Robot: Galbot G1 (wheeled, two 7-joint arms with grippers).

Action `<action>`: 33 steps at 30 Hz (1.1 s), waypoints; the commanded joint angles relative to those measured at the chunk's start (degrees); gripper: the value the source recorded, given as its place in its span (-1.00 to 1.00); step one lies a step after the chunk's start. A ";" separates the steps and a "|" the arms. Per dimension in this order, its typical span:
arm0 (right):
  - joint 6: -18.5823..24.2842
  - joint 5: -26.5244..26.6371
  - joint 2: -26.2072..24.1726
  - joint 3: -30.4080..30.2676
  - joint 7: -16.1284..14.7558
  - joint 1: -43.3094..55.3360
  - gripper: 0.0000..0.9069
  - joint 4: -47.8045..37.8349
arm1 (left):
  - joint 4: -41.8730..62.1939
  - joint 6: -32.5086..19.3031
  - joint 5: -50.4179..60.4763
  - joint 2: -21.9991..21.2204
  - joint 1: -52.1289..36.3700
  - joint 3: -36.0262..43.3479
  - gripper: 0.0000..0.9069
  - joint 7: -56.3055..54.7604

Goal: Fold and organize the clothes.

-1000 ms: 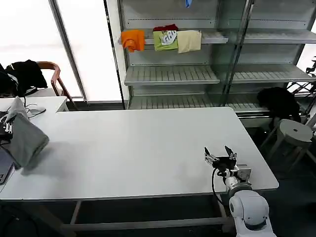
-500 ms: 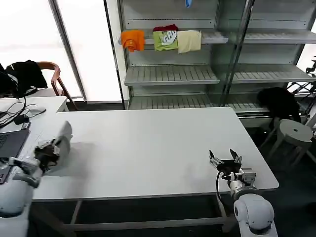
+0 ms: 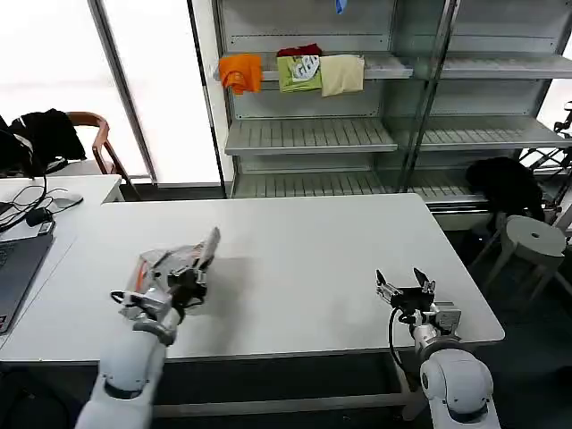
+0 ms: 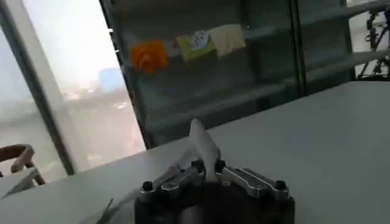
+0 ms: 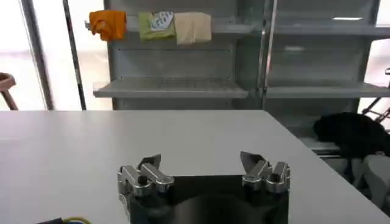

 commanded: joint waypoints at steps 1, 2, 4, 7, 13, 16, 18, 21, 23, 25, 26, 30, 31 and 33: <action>-0.06 -1.08 0.60 -1.14 0.03 0.11 1.00 -0.02 | 5.74 3.72 1.30 -11.94 -5.09 18.31 1.00 -7.02; -0.05 -1.29 0.74 -1.36 0.01 0.24 1.00 -0.11 | 5.84 3.63 1.29 -12.34 -5.25 18.53 1.00 -7.13; 0.13 -1.65 1.29 -2.51 -0.02 0.89 1.00 -0.54 | 5.40 3.27 1.13 -12.69 -5.39 19.02 1.00 -7.75; 0.30 -1.86 2.35 -4.80 0.22 2.11 1.00 -1.44 | 1.07 3.12 -0.85 -11.06 -4.16 19.05 1.00 -8.16; 0.46 2.58 7.09 -11.24 0.47 5.76 1.00 -5.10 | -12.66 4.12 -9.06 -5.89 -1.58 16.02 1.00 -8.53; -1.25 9.65 10.74 -14.98 2.39 8.88 1.00 -7.97 | -15.16 3.92 -11.21 -4.67 -1.42 12.31 1.00 -7.92; -1.89 13.68 12.54 -16.24 3.28 10.24 1.00 -9.49 | -14.84 3.70 -11.26 -4.28 -1.21 9.57 1.00 -7.49; -1.85 17.55 13.38 -18.90 4.22 12.51 1.00 -13.33 | -13.20 3.15 -11.62 -3.53 0.25 5.19 1.00 -6.89; -1.85 19.79 13.38 -20.56 4.80 13.42 1.00 -15.11 | -12.69 2.68 -11.68 -2.98 1.30 2.76 1.00 -6.35; -1.85 23.39 13.38 -22.19 5.58 14.12 1.00 -17.02 | -12.15 2.27 -12.66 -2.17 2.72 0.09 1.00 -5.78; -1.85 24.11 13.38 -22.72 5.60 14.21 1.00 -17.42 | -12.01 2.16 -13.10 -1.93 3.06 -0.90 1.00 -5.64; -1.87 26.08 13.38 -23.95 5.54 13.85 1.00 -18.52 | -11.44 2.04 -18.19 0.00 6.07 -5.64 1.00 -5.37; -1.88 26.22 13.38 -23.94 5.52 13.74 1.00 -18.63 | -11.40 2.08 -19.52 0.27 6.45 -6.19 1.00 -5.37; -1.89 27.08 13.38 -24.07 5.26 13.57 1.00 -19.12 | -10.81 2.02 -21.38 1.20 7.84 -8.28 1.00 -5.27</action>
